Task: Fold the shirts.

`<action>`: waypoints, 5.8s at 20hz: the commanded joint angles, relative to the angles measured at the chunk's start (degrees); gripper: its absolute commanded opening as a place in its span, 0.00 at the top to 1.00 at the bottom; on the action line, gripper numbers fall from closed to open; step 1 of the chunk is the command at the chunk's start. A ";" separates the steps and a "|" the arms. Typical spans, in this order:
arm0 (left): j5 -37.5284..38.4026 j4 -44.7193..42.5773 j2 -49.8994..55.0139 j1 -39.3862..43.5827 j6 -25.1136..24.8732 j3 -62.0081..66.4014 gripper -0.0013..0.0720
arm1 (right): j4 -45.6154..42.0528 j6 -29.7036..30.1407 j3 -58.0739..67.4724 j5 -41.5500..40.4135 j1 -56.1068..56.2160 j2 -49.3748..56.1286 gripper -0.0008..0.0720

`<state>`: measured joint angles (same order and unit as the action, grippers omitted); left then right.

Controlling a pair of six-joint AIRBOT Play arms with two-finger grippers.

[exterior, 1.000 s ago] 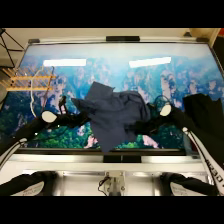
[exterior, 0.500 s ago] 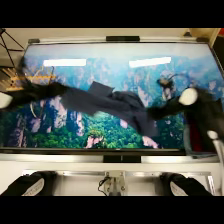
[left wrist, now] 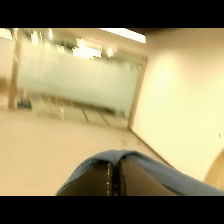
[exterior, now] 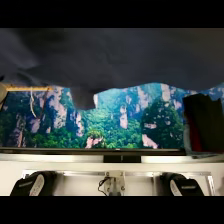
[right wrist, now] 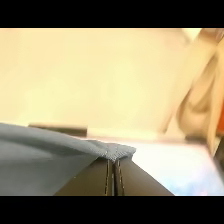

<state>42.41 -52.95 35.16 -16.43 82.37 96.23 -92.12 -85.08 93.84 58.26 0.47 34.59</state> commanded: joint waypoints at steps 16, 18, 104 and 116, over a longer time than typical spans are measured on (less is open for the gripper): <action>12.52 -13.94 26.21 1.95 2.10 -26.27 0.93 | 8.87 -16.83 -19.26 -8.94 -0.35 43.32 0.90; 5.62 -13.75 33.79 4.98 2.40 -26.25 0.93 | 11.80 -18.47 -19.26 -16.20 -0.35 48.35 0.89; 40.02 2.38 -1.40 -6.27 -1.66 -10.19 0.93 | 3.87 1.44 5.33 38.45 -15.76 15.08 0.90; -3.78 6.54 39.12 10.64 -11.47 -30.99 0.93 | 5.03 -2.75 -18.80 -22.91 -3.06 48.30 0.90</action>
<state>51.66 -47.37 63.75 -9.17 71.48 62.87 -86.70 -84.99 76.05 54.26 -6.04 76.36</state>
